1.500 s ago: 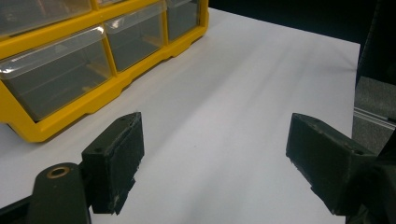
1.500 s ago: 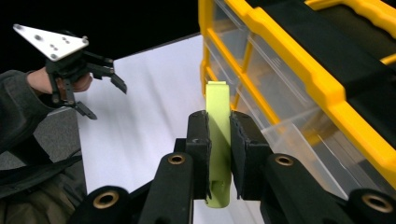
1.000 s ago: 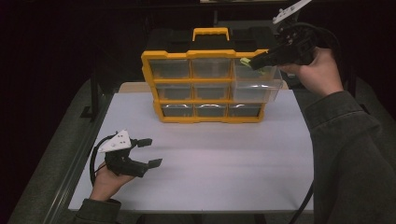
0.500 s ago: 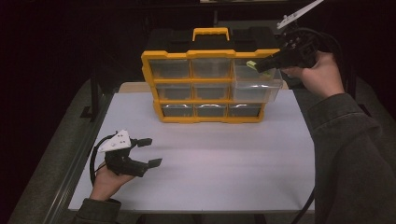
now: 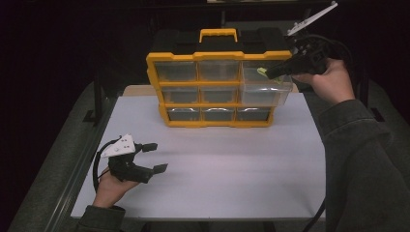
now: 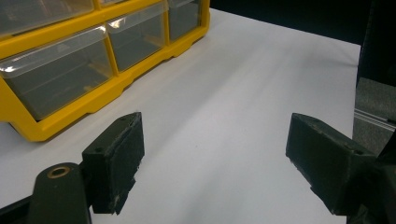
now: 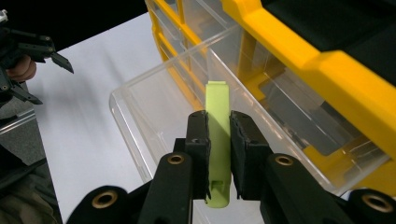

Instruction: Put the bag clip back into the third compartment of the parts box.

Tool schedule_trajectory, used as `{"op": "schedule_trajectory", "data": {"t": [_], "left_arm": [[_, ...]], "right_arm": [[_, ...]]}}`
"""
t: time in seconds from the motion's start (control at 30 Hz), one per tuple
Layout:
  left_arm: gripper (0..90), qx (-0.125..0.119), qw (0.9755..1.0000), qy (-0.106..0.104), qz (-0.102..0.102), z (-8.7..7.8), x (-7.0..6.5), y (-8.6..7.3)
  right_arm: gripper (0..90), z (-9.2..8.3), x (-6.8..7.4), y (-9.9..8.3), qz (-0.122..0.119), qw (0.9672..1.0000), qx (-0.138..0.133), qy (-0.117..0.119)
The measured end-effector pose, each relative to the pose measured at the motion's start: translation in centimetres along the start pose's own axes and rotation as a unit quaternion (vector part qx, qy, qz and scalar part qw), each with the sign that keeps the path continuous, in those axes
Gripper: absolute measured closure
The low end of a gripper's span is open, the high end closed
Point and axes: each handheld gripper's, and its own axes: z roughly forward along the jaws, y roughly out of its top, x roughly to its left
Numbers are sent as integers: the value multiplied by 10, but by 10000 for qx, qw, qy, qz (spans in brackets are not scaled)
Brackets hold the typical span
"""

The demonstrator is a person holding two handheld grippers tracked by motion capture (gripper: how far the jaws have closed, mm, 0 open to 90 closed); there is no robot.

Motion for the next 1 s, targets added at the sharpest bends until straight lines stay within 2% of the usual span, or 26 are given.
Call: {"op": "schedule_trajectory", "data": {"t": [0.17,0.53,0.77,0.87,1.0], "left_arm": [[196,-16,10000,-2,-11,0,0,0],[196,-12,10000,-3,-22,0,1,0],[196,-14,10000,-9,-31,0,1,0],[196,-27,10000,-17,-28,0,1,0],[196,-37,10000,-19,-42,-1,1,0]], "right_arm": [[769,5,-4,-4,83,9999,57,27],[757,9,-7,-6,105,9998,84,111],[736,2,-8,-6,146,9993,-218,250],[719,-1,-8,-6,198,9991,-267,276],[665,-5,-7,-7,217,9985,-379,338]]}}
